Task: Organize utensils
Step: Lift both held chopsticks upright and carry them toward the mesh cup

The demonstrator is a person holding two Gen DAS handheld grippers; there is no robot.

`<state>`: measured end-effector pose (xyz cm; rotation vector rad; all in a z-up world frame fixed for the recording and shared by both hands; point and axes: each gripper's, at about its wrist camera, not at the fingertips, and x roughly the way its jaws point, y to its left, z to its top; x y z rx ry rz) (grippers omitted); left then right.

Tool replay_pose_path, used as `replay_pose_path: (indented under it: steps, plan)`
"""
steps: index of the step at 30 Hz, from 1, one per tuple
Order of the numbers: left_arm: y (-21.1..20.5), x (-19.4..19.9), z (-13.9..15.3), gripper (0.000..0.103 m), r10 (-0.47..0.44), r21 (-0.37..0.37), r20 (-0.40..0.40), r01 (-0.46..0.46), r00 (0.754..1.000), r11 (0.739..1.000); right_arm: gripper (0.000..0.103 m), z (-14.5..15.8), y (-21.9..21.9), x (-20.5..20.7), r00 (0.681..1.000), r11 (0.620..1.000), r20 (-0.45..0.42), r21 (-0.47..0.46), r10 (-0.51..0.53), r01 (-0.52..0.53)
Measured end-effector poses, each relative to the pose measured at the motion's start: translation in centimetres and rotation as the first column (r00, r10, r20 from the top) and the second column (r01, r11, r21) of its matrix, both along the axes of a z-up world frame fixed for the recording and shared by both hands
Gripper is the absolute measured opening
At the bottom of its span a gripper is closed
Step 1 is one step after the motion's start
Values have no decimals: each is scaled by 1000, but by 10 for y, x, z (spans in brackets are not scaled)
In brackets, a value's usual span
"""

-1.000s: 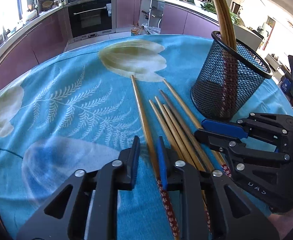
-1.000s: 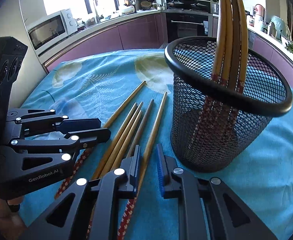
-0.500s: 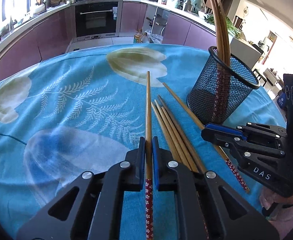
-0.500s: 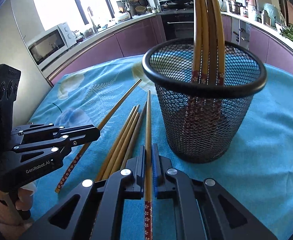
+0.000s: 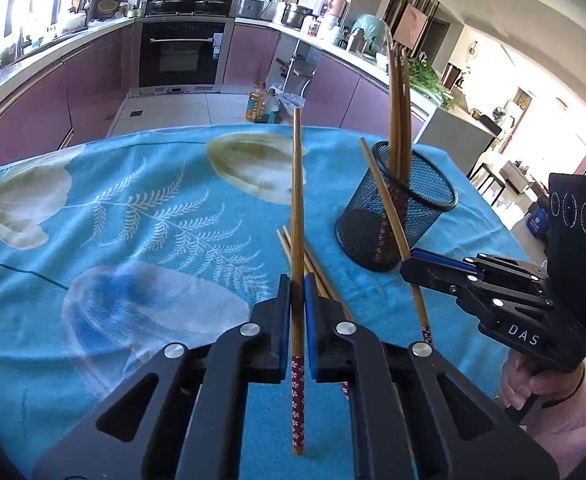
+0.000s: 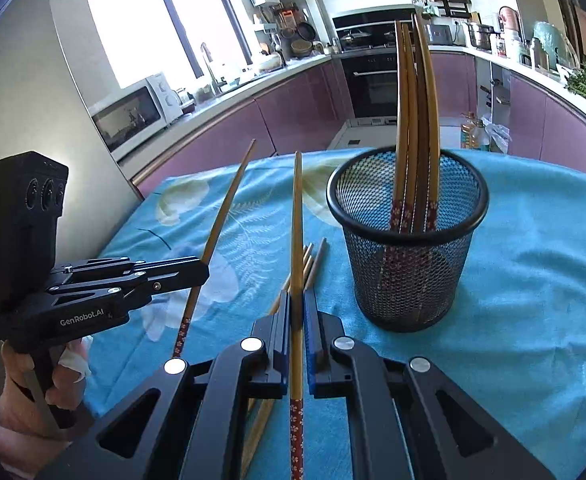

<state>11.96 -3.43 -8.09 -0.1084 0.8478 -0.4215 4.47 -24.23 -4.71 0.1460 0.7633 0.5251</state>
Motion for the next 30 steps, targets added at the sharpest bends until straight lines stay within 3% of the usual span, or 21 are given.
replay_pose_path:
  steps: [12, 30]
  plan:
    - [6, -18, 36, 8, -36, -51, 73, 40, 997, 998, 6, 26, -24, -20, 997, 999, 82, 51, -15, 11]
    - [-1, -30, 66, 8, -55, -77, 149, 67, 987, 995, 6, 48, -40, -22, 987, 996, 151, 76, -53, 42]
